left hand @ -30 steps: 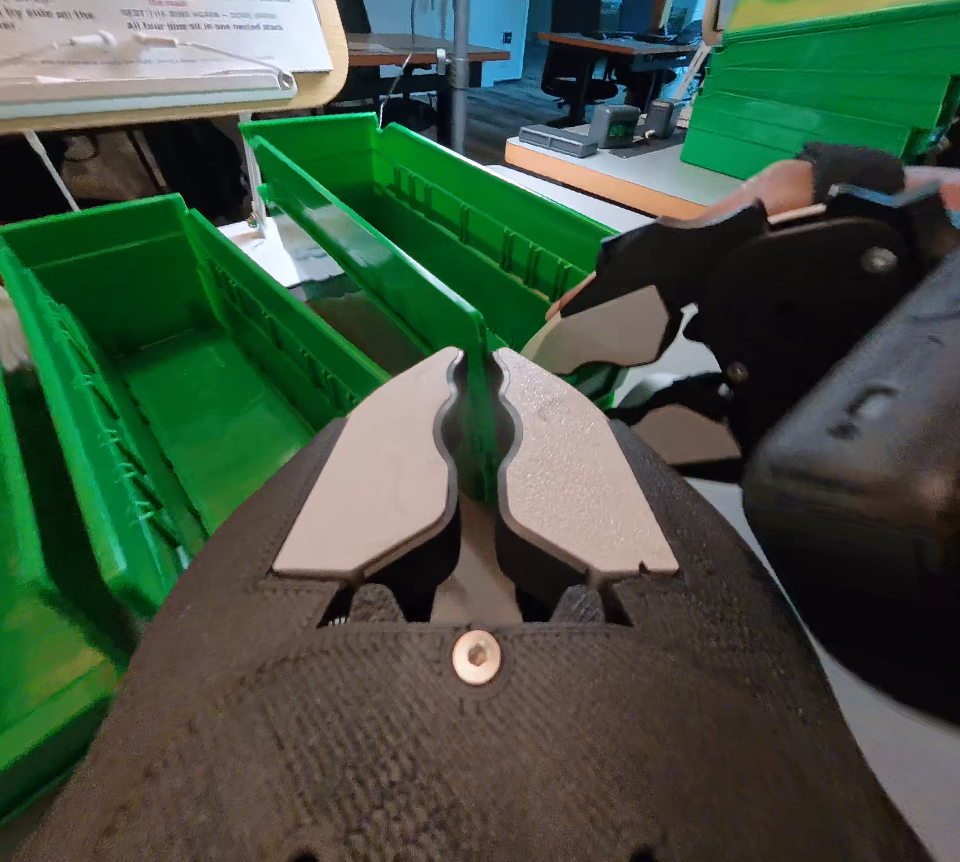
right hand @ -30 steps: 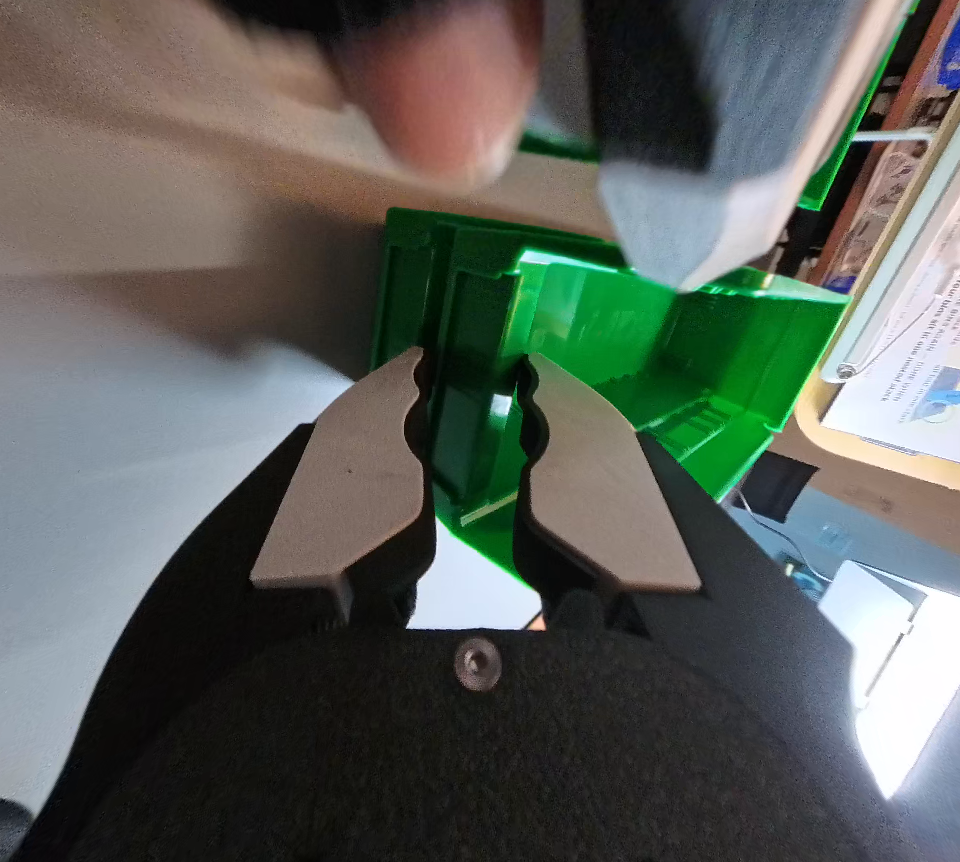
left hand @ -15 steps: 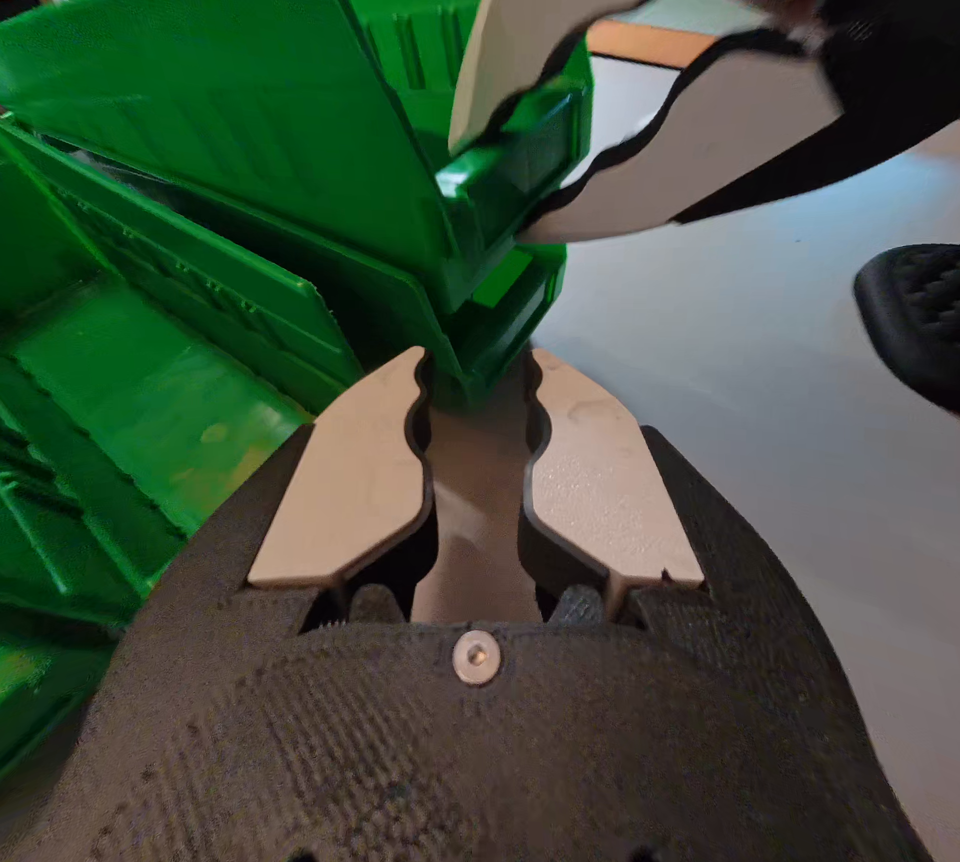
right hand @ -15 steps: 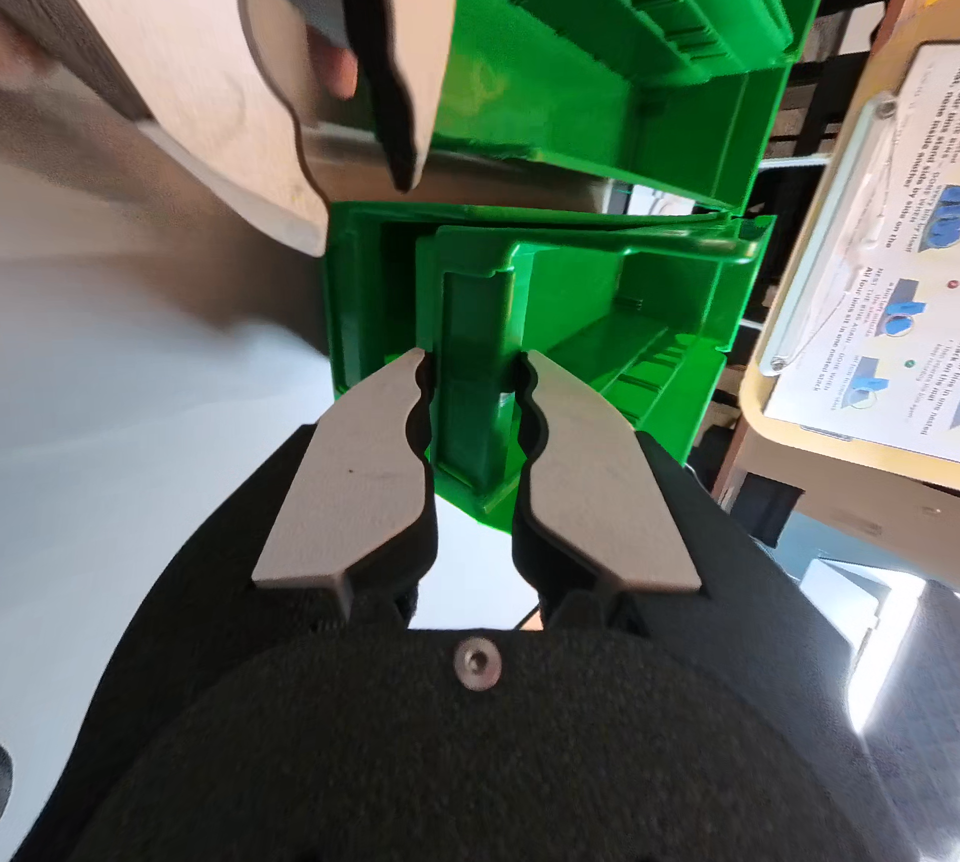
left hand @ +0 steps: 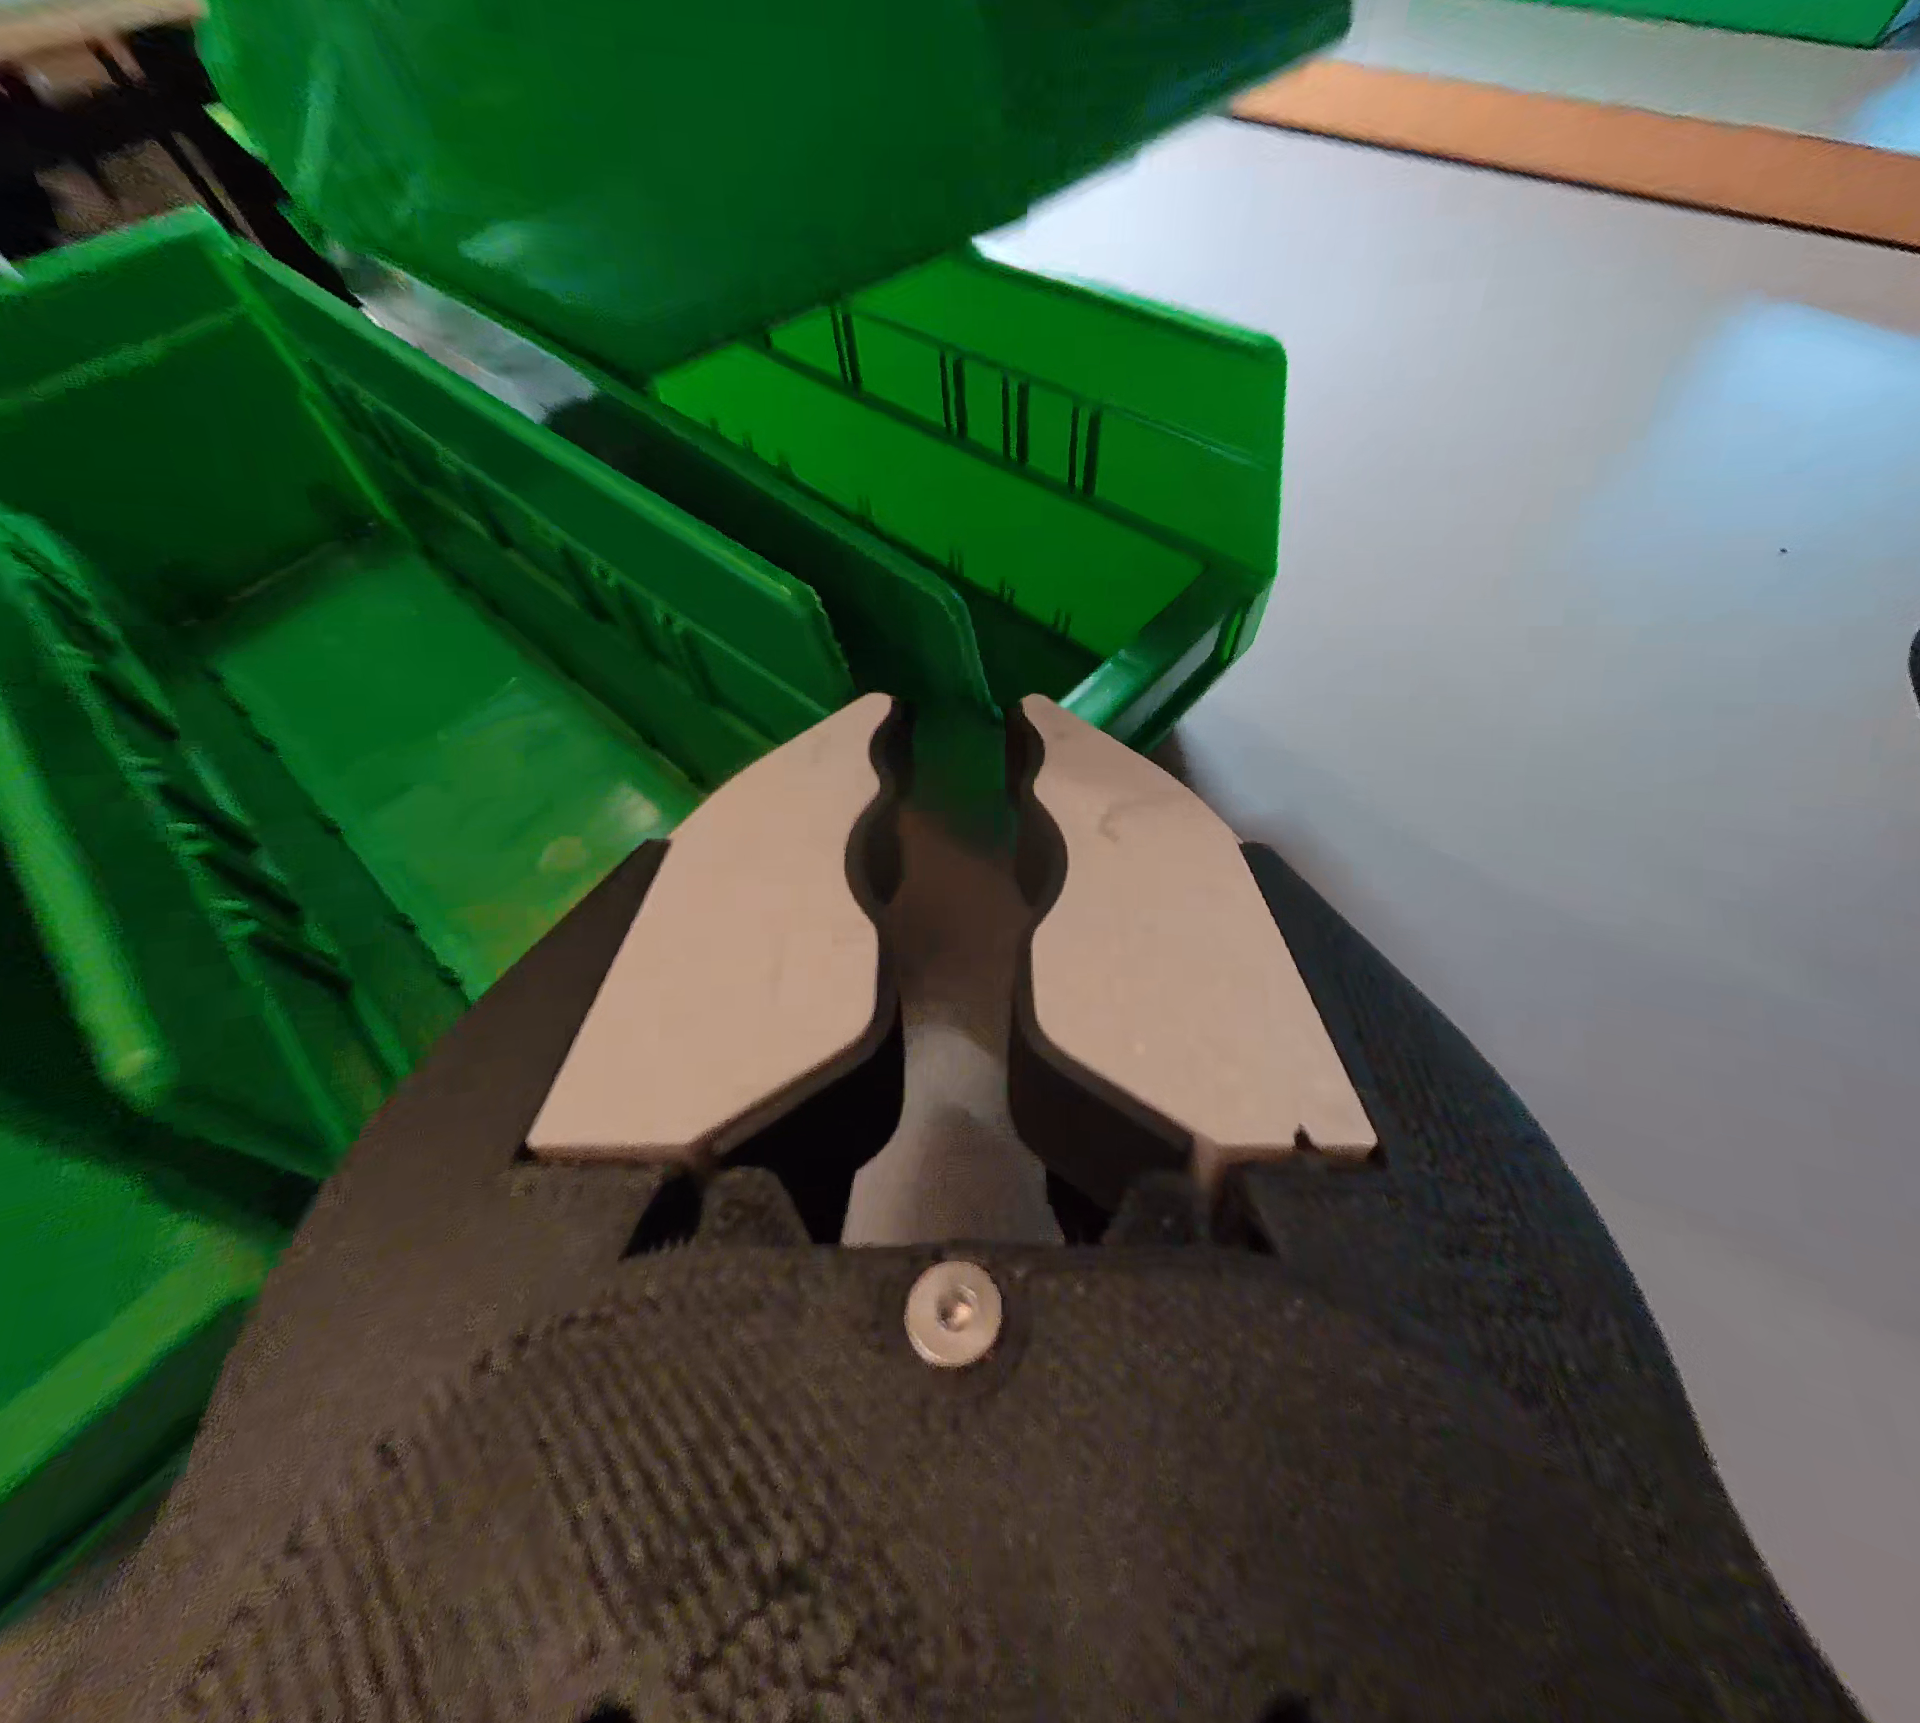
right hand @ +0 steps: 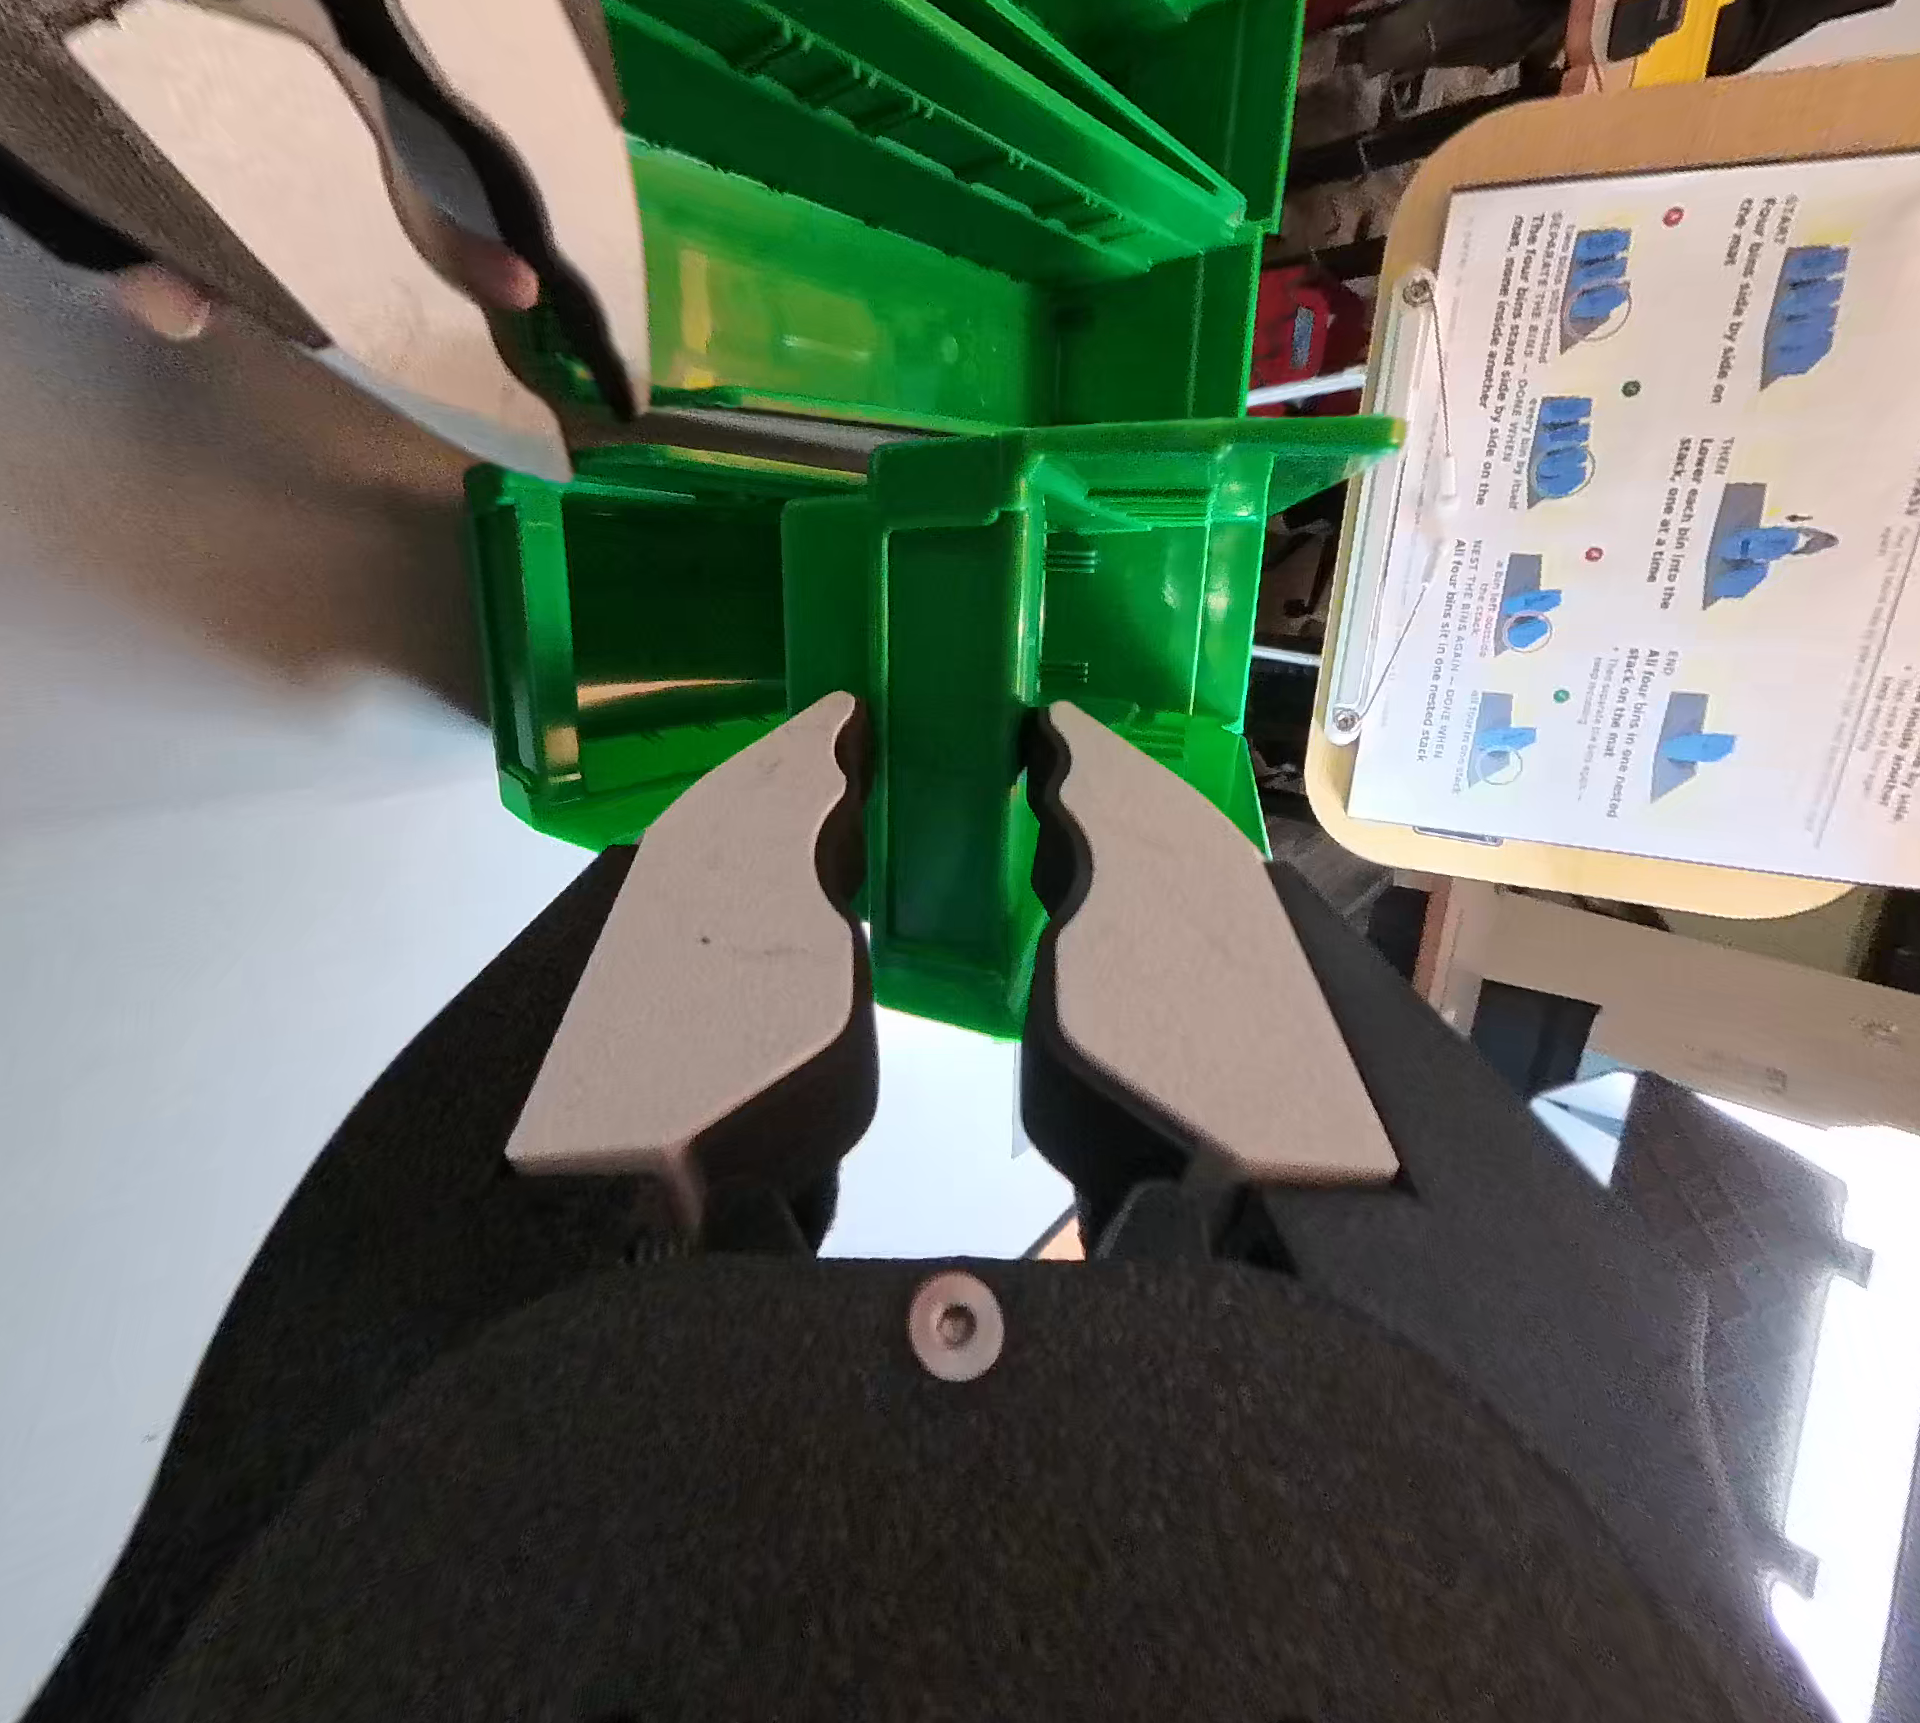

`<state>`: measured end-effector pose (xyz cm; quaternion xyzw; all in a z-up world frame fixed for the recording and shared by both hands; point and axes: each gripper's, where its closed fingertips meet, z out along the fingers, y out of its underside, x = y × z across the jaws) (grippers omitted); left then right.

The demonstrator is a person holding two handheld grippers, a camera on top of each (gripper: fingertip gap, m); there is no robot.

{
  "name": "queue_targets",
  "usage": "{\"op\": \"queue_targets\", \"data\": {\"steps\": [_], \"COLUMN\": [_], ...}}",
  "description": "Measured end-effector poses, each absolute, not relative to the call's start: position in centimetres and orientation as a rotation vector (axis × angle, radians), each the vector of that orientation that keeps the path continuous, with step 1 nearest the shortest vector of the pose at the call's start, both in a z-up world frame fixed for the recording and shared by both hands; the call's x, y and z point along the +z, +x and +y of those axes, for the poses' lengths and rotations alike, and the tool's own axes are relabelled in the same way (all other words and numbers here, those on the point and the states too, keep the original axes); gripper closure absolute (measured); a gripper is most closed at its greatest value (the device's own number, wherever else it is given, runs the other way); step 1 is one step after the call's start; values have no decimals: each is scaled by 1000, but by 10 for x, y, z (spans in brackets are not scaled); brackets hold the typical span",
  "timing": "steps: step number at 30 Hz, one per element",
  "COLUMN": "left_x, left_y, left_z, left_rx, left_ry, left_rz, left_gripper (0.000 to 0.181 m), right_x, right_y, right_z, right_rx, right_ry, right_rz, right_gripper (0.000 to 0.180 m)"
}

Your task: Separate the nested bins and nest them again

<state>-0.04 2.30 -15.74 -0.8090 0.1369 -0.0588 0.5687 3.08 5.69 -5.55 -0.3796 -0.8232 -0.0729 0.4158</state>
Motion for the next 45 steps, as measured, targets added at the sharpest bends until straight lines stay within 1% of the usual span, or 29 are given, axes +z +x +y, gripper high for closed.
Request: {"op": "queue_targets", "data": {"steps": [3, 5, 12, 16, 18, 19, 21, 22, 23, 24, 28, 30, 35, 42, 45], "left_x": [-130, -121, -117, -114, -116, -116, -114, -114, -113, -114, -118, -115, -112, -116, -117], "left_y": [2, 8, 2, 1, -1, -1, -2, -1, -1, -1, -7, -9, -17, -24, -27], "left_z": [15, 15, 37, 44, 46, 46, 46, 46, 46, 46, 42, 36, 10, -23, -31], "left_rx": [-142, -166, 85, 109, 88, 75, 66, 64, 60, 58, 58, 33, -34, -102, -135], "left_ry": [-1804, -1787, -1783, -1777, -1779, -1772, -1761, -1762, -1762, -1768, -1768, -1766, -1777, -1795, -1806], "left_rz": [333, 354, 414, 410, 390, 376, 366, 368, 366, 368, 364, 361, 358, 346, 330], "left_gripper": [161, 158, 159, 160, 164, 166, 168, 168, 168, 168, 167, 162, 157, 154, 154], "right_x": [-58, -61, -66, -74, -78, -82, -96, -104, -111, -114, -117, -117, -97, -32, -23], "right_y": [31, 31, 31, 31, 27, 25, 25, 25, 25, 23, 21, 23, 33, 60, 84], "right_z": [52, 50, 45, 49, 51, 53, 59, 60, 60, 63, 60, 61, 62, 64, 70], "right_rx": [-161, -164, -155, -172, -155, -153, -152, -146, -147, -158, -157, -172, -146, -156, -219], "right_ry": [-933, -911, -896, -939, -974, -1001, -1089, -1127, -1147, -1144, -1163, -1166, -1169, -1117, -1156], "right_rz": [-2081, -2099, -2215, -2321, -2355, -2374, -2424, -2448, -2471, -2472, -2475, -2461, -2405, -2230, -2197], "right_gripper": [151, 151, 150, 148, 147, 144, 131, 130, 132, 140, 143, 143, 142, 144, 144]}}
